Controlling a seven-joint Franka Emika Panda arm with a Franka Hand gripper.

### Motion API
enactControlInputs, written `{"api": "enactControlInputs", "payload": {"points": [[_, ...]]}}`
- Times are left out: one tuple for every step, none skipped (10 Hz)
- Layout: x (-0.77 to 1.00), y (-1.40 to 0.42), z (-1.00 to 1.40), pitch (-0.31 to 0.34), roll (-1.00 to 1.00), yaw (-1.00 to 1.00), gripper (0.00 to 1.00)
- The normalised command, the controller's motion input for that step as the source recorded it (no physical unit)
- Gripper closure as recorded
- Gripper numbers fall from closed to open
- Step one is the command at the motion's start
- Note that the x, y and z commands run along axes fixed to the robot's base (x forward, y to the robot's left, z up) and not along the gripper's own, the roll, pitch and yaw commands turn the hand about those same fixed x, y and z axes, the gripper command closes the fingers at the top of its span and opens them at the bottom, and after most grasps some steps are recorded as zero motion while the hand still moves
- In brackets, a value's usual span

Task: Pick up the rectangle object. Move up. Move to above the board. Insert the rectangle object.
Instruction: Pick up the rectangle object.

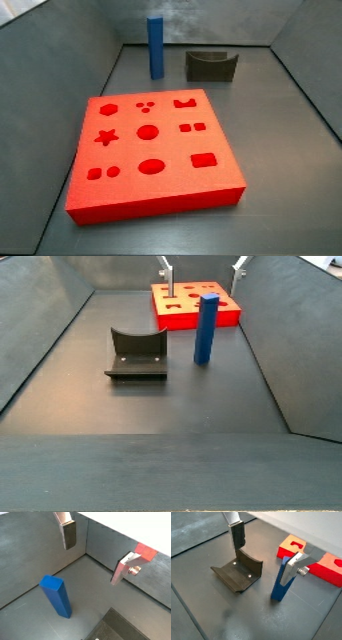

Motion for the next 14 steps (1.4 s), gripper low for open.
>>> {"api": "enactControlInputs", "payload": {"points": [[0.0, -0.02, 0.0, 0.0, 0.0, 0.0, 0.0], [0.0, 0.0, -0.08, 0.0, -0.02, 0.0, 0.0], [0.0, -0.21, -0.23, 0.0, 0.05, -0.68, 0.0], [0.0, -0.25, -0.31, 0.024, 0.07, -0.88, 0.0], [0.0, -0.08, -0.39, 0.0, 0.03, -1.0, 0.0], [0.0, -0.01, -0.45, 0.0, 0.01, -1.0, 0.0], [0.0, 0.0, -0.46, 0.0, 0.0, -1.0, 0.0], [0.0, 0.0, -0.47, 0.0, 0.0, -1.0, 0.0], [0.0, 0.0, -0.47, 0.0, 0.0, -1.0, 0.0], [0.0, 0.0, -0.47, 0.0, 0.0, -1.0, 0.0], [0.0, 0.0, -0.46, 0.0, 0.0, -1.0, 0.0], [0.0, -0.02, -0.39, 0.0, 0.0, -1.0, 0.0], [0.0, -0.15, -0.09, 0.007, 0.0, -0.91, 0.0], [-0.15, -0.27, 0.27, -0.01, 0.0, -0.69, 0.0]]}}
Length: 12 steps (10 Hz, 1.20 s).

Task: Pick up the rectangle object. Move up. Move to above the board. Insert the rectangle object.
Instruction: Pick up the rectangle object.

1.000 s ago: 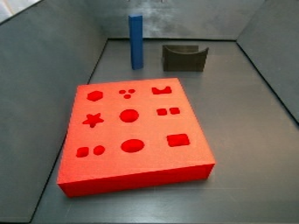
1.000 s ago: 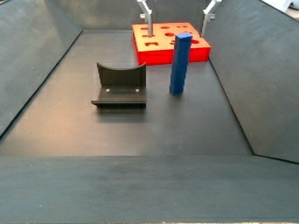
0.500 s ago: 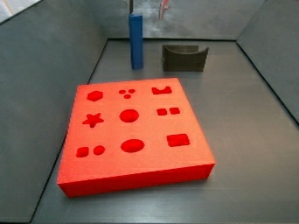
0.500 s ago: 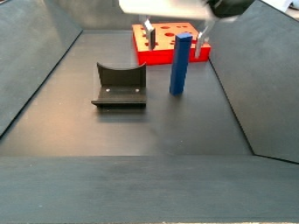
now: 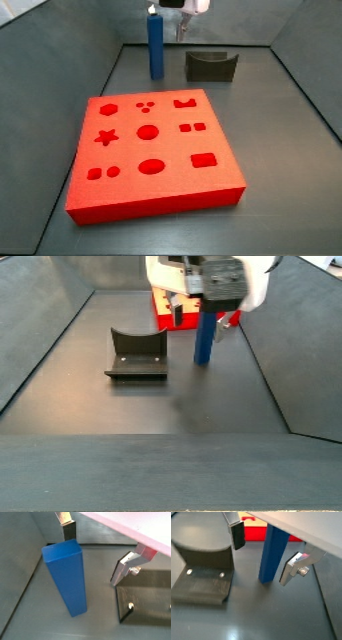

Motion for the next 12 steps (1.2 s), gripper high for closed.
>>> {"api": "enactControlInputs", "payload": {"points": [[-0.29, -0.27, 0.41, 0.0, 0.0, -0.61, 0.0], [-0.32, -0.28, 0.42, 0.0, 0.0, -0.57, 0.0], [-0.29, -0.34, 0.37, 0.0, 0.0, -0.55, 0.0], [-0.3, -0.39, 0.2, 0.0, 0.03, -0.5, 0.0], [-0.31, -0.33, 0.03, -0.009, 0.04, -0.44, 0.0], [0.0, 0.05, -0.07, 0.0, 0.0, 0.0, 0.0], [0.0, 0.23, -0.31, 0.0, -0.05, 0.0, 0.0], [0.05, 0.25, -0.27, 0.014, -0.04, 0.0, 0.0], [0.09, 0.06, -0.15, 0.046, 0.0, 0.0, 0.0], [-0.01, 0.0, 0.0, 0.0, 0.0, 0.0, 1.0], [0.0, 0.0, 0.0, 0.0, 0.0, 0.0, 1.0], [0.0, 0.0, 0.0, 0.0, 0.0, 0.0, 1.0]]}}
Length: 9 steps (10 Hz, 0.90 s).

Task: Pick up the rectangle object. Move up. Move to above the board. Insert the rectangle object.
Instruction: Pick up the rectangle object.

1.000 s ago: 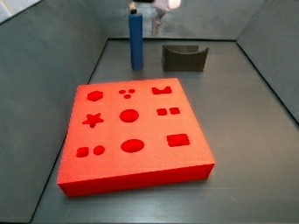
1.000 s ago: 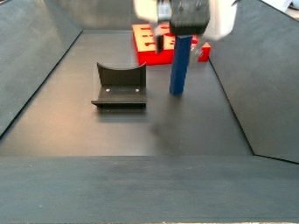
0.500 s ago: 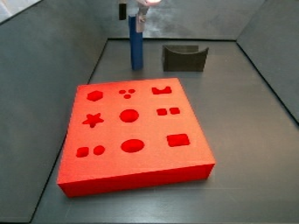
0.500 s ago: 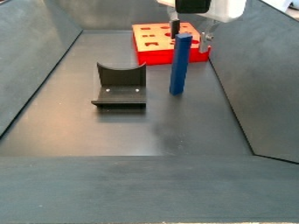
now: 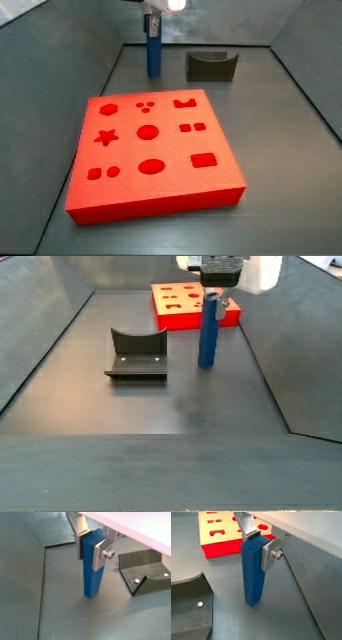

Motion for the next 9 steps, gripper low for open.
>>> {"api": "enactControlInputs", "payload": {"points": [[0.0, 0.0, 0.0, 0.0, 0.0, 0.0, 1.0], [0.0, 0.0, 0.0, 0.0, 0.0, 0.0, 1.0], [0.0, 0.0, 0.0, 0.0, 0.0, 0.0, 1.0], [0.0, 0.0, 0.0, 0.0, 0.0, 0.0, 1.0], [0.0, 0.0, 0.0, 0.0, 0.0, 0.0, 1.0], [0.0, 0.0, 0.0, 0.0, 0.0, 0.0, 1.0], [0.0, 0.0, 0.0, 0.0, 0.0, 0.0, 1.0], [0.0, 0.0, 0.0, 0.0, 0.0, 0.0, 1.0], [0.0, 0.0, 0.0, 0.0, 0.0, 0.0, 1.0]]}}
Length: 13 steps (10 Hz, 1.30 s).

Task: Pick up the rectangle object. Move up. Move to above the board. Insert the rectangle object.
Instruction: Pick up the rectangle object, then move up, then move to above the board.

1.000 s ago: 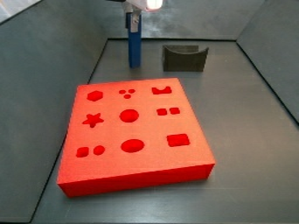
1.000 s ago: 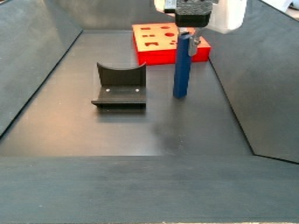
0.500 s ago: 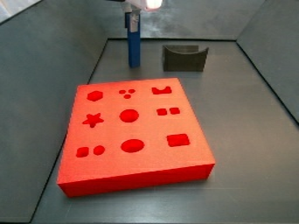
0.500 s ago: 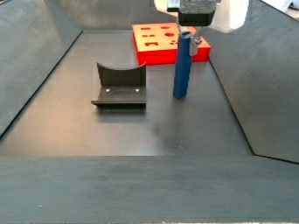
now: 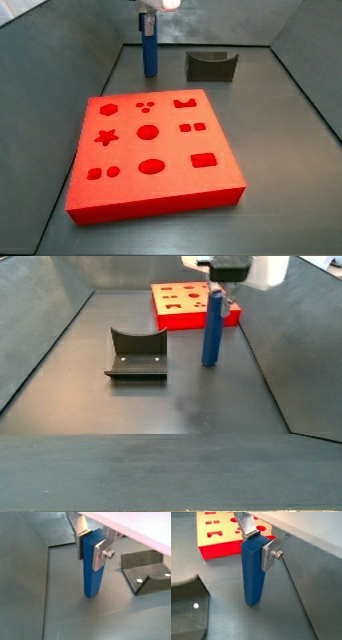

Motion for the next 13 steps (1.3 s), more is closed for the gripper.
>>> {"api": "enactControlInputs", "payload": {"points": [[0.0, 0.0, 0.0, 0.0, 0.0, 0.0, 1.0], [0.0, 0.0, 0.83, 0.0, 0.0, 0.0, 1.0], [0.04, 0.02, 0.85, -0.014, 0.0, 0.03, 1.0], [0.01, 0.01, 0.71, 0.024, -0.01, 0.03, 1.0], [0.01, 0.0, 0.51, 0.044, -0.02, 0.02, 1.0], [0.01, 0.0, 0.4, 0.055, -0.03, 0.02, 1.0], [0.02, -0.01, 0.18, 0.069, -0.05, 0.01, 1.0], [-0.14, 0.1, 1.0, -0.093, -0.47, -0.33, 1.0], [-0.14, 0.11, 1.0, -0.087, -0.47, -0.33, 1.0], [-0.14, 0.11, 1.0, -0.082, -0.44, -0.26, 1.0], [-0.13, 0.09, 1.0, -0.069, -0.34, -0.17, 1.0], [-0.12, 0.09, 1.0, -0.047, -0.26, -0.11, 1.0], [-0.11, 0.08, 1.0, -0.033, -0.22, -0.09, 1.0]]}}
